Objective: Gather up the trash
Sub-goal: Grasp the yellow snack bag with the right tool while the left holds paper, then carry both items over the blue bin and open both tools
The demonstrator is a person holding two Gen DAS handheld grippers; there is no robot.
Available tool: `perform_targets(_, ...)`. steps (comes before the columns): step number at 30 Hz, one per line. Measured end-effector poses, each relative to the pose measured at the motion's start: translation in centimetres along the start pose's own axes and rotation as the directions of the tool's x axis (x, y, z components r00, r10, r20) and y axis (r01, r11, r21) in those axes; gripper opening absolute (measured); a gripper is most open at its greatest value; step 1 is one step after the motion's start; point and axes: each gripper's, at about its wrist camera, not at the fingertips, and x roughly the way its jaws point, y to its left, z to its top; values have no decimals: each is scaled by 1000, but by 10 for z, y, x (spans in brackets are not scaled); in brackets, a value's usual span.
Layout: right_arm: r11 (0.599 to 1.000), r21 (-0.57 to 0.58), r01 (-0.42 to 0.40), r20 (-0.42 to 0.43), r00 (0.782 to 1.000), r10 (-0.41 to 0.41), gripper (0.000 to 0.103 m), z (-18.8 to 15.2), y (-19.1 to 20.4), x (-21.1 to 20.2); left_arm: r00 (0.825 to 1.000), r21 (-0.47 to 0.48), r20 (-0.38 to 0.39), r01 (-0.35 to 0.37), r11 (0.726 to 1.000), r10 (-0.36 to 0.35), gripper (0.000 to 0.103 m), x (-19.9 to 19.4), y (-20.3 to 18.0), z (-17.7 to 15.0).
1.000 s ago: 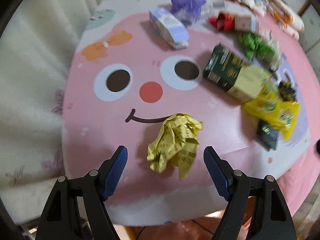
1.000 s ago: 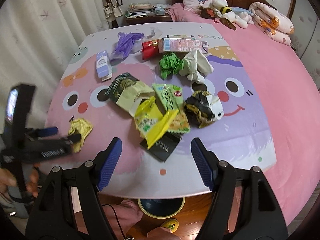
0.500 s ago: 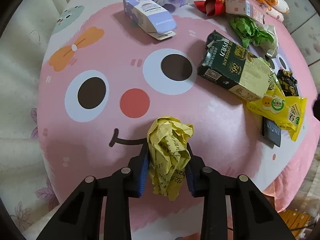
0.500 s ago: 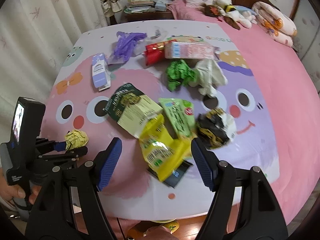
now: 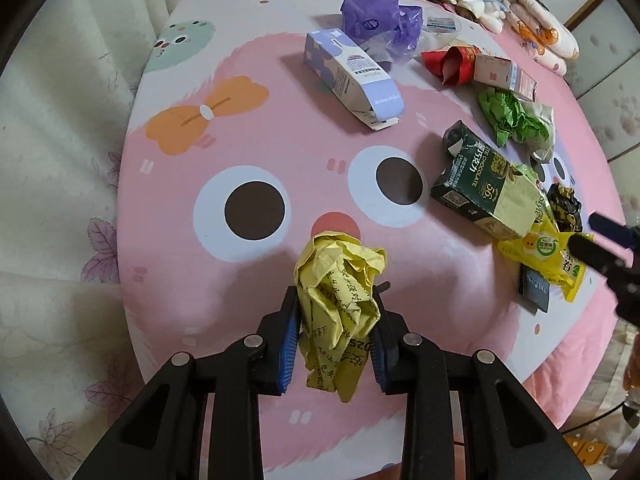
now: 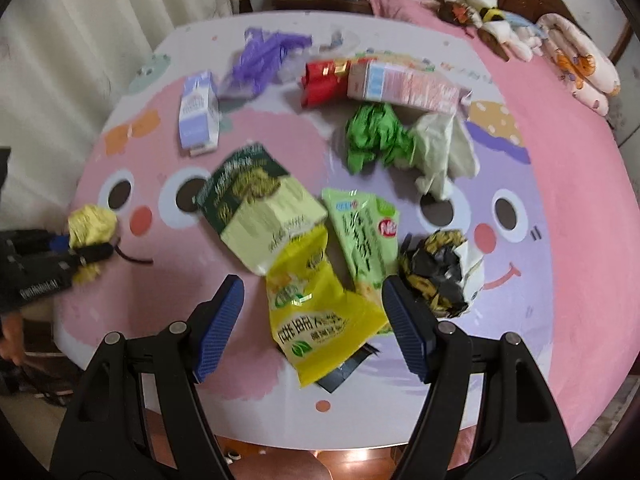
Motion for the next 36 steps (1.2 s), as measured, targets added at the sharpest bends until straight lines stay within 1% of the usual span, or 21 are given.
perform_targets(4, 998, -51, 26, -57, 998, -29, 68, -7, 4, 21, 1000, 0, -10, 13, 1000, -13, 30, -5, 11, -4)
perform_targets(6, 995, -91, 33, -83, 996, -41, 55, -10, 9, 30, 1000, 4, -8, 18, 1000, -18, 30, -2, 10, -5)
perform_targets(7, 994, -103, 41, -91, 995, -51, 53, -11, 11, 34, 1000, 7, -7, 21, 1000, -21, 30, -3, 9, -5)
perform_targets(8, 991, -121, 54, -102, 993, -66, 47, -13, 13, 37, 1000, 9, -7, 21, 1000, -21, 30, -1, 7, -4)
perform_targets(9, 990, -127, 58, -107, 992, -72, 35, -13, 14, 39, 1000, 10, -7, 23, 1000, -23, 30, -1, 7, -4)
perform_targets(10, 990, -128, 59, -117, 990, -74, 30, -13, 14, 41, 1000, 11, -7, 25, 1000, -25, 30, -1, 6, -4)
perform_targets(11, 991, -119, 61, -119, 990, -75, 29, -14, 12, 41, 1000, 13, -7, 28, 1000, -28, 30, 0, 4, -3)
perform_targets(12, 992, -109, 58, -115, 991, -70, 24, -14, 11, 39, 999, 14, -5, 34, 999, -34, 30, -1, 3, -3)
perform_targets(13, 995, -93, 48, -110, 992, -58, 21, -15, 8, 36, 999, 15, -1, 38, 999, -38, 30, -1, 1, -3)
perform_targets(19, 999, -40, 8, -65, 998, -11, 19, -11, 4, 9, 997, 15, 30, 65, 998, -66, 30, -14, -5, -8)
perform_targets(25, 999, 7, -33, 14, 999, 32, 17, -19, -2, -27, 997, 40, 60, 52, 998, -54, 30, -32, -24, -22)
perform_targets(31, 995, 30, -99, 88, 992, 96, 16, -44, -10, -66, 993, 71, 112, 19, 997, -27, 30, -55, -53, -47)
perform_targets(36, 985, -10, -171, 133, 976, 171, 16, -79, -12, -95, 984, 60, 177, -14, 998, 4, 30, -79, -86, -80)
